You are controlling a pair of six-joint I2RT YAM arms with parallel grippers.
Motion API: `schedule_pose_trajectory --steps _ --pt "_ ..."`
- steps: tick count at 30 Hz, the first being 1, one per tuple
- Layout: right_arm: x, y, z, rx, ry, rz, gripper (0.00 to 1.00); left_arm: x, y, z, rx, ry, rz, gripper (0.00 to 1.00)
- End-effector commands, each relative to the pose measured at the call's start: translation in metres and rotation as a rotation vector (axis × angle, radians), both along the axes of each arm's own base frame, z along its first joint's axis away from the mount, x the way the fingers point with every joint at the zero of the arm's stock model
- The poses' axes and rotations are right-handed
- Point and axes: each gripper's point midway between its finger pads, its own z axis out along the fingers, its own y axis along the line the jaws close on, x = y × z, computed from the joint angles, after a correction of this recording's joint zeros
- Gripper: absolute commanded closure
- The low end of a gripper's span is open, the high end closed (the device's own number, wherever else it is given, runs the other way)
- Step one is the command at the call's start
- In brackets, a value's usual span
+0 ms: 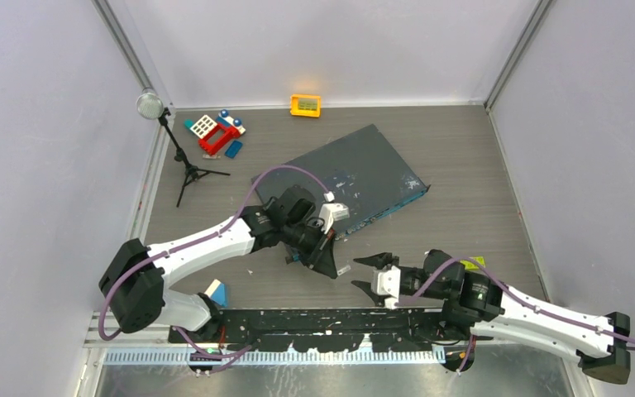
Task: Insert the plug into the switch port
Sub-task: Pick up the plug from the center of the board.
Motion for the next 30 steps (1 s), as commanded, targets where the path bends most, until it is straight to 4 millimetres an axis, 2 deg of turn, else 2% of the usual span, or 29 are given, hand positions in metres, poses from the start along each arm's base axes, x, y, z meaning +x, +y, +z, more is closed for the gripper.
schedule_pose_trajectory --steps 1,6,11,15,22,26,30 --pt "-0.012 0.005 0.025 0.001 -0.197 0.145 0.45 -0.021 0.001 0.017 -0.066 0.041 -0.11 1.0" --pt "-0.009 0.009 0.026 -0.09 -0.238 0.181 0.46 -0.029 0.002 0.027 -0.104 0.047 -0.166 1.0" --pt "-0.009 0.016 0.034 -0.105 -0.254 0.207 0.46 -0.034 0.004 0.032 -0.117 0.05 -0.204 1.0" --pt "-0.012 0.018 0.025 -0.174 -0.223 0.242 0.47 -0.035 0.003 0.037 -0.133 0.049 -0.217 1.0" --pt "-0.023 0.019 0.022 -0.215 -0.189 0.299 0.47 -0.036 0.005 0.042 -0.143 0.035 -0.222 1.0" --pt "-0.024 0.018 0.018 -0.242 -0.197 0.304 0.47 -0.037 0.004 0.043 -0.148 0.046 -0.23 1.0" --pt "-0.019 0.017 0.014 -0.276 -0.221 0.29 0.53 -0.038 0.003 0.044 -0.152 0.053 -0.233 1.0"
